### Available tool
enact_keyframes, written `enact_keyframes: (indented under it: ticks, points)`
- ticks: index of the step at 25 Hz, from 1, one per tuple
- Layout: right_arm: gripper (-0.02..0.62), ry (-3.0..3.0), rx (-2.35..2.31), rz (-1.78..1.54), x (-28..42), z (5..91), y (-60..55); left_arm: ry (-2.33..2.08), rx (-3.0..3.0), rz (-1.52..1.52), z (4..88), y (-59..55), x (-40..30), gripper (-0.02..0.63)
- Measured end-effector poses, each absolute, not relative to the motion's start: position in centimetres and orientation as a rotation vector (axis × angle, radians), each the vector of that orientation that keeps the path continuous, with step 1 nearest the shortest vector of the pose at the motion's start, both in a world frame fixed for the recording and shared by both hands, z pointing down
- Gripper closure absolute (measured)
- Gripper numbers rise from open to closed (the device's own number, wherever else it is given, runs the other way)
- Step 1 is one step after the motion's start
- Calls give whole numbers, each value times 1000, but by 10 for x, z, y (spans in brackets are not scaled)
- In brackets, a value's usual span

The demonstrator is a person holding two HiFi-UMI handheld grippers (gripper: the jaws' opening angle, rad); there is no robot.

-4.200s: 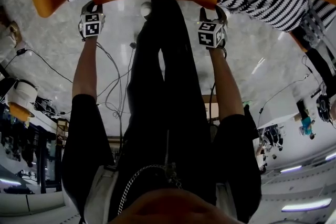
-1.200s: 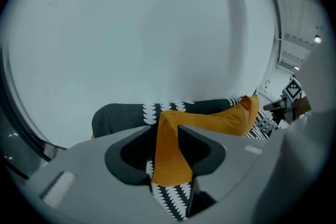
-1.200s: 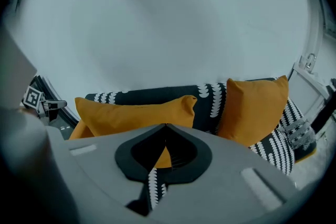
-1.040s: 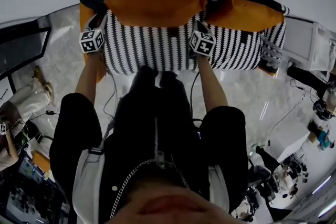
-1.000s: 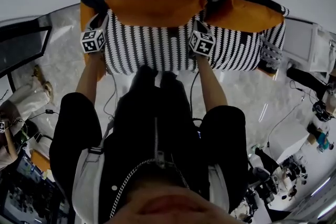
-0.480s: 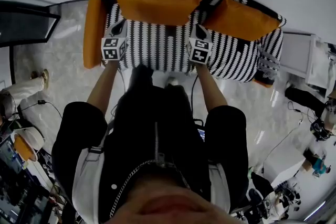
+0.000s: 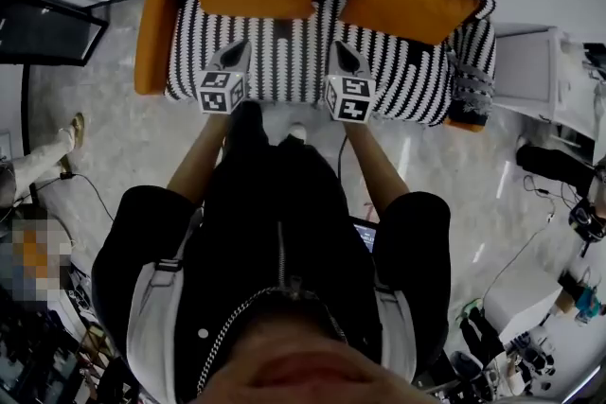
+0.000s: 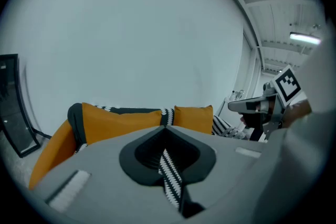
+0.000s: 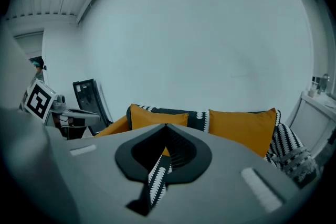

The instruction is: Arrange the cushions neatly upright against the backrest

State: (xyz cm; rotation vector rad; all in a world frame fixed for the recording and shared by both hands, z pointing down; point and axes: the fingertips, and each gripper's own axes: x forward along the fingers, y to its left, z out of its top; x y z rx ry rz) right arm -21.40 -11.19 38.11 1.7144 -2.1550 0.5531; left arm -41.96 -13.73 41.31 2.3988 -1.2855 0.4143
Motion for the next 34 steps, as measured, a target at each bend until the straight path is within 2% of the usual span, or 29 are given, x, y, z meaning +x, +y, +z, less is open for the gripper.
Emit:
enact_keyframes:
  ticks: [10, 34]
  points:
    - [594, -2157, 1750, 568, -186, 375, -45, -1185, 2524, 383, 371, -68, -351, 595]
    - [594, -2228, 1712, 554, -202, 362, -23, -1228, 2505, 385, 364, -42, -350, 595]
